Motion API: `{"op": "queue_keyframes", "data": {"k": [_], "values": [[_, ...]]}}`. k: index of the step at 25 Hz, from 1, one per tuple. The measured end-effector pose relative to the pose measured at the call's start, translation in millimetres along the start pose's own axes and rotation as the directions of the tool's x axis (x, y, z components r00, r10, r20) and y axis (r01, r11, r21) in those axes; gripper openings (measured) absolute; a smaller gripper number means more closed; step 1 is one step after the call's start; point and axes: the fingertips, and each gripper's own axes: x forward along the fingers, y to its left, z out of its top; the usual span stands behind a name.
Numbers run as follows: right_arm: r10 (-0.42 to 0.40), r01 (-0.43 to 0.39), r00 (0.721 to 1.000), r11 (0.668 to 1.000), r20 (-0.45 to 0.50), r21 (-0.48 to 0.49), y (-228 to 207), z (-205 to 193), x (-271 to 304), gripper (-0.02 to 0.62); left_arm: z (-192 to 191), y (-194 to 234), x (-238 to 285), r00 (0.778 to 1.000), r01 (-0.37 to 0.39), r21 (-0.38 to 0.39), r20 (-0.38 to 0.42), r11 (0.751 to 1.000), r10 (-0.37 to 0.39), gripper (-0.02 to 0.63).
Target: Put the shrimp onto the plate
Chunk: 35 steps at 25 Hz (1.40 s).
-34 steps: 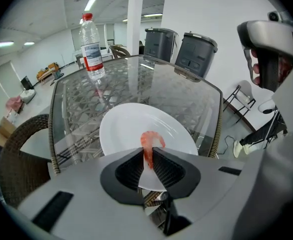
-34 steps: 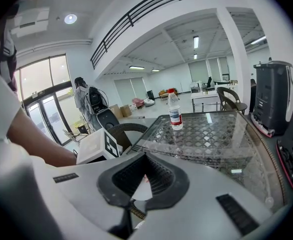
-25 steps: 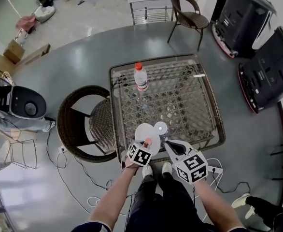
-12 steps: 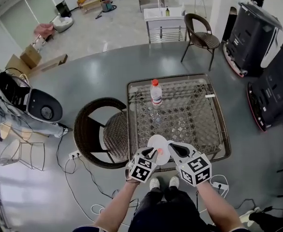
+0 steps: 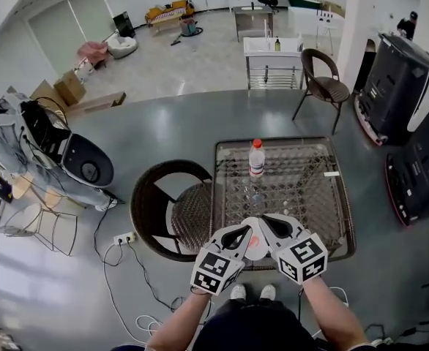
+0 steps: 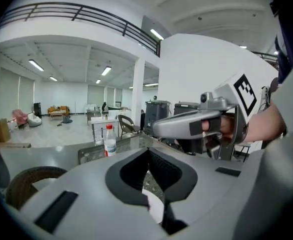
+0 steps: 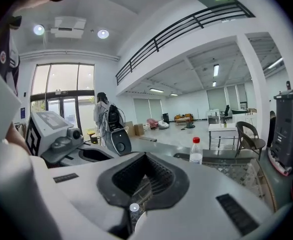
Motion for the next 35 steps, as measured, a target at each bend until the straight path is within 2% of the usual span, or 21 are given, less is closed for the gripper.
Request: {"op": "queue_keyframes", "data": {"k": [5,12,35], "values": [[0.006,-0.005,0.999,1.0,0.043,-0.015,6.0,17.6,-6.7,0.006,32.6,-11.5,-18.3,0.995,0.023,0.005,0.095,1.0,-0.023,0.009],[0.0,0.001,0.997,1.0,0.083,-0.013,5.1,31.9,-15.1,0.005,52.9,-12.5,-30.0,0.987,0.025,-0.002,0.159,1.0,-0.024,0.009],[0.001,0.0,0.991,1.0,0.134,-0.005,-3.5,48.7,-26.0,0.006,70.4,-14.4,-28.4,0.982,0.051,0.002,0.181,0.999,-0.05,0.009]]}}
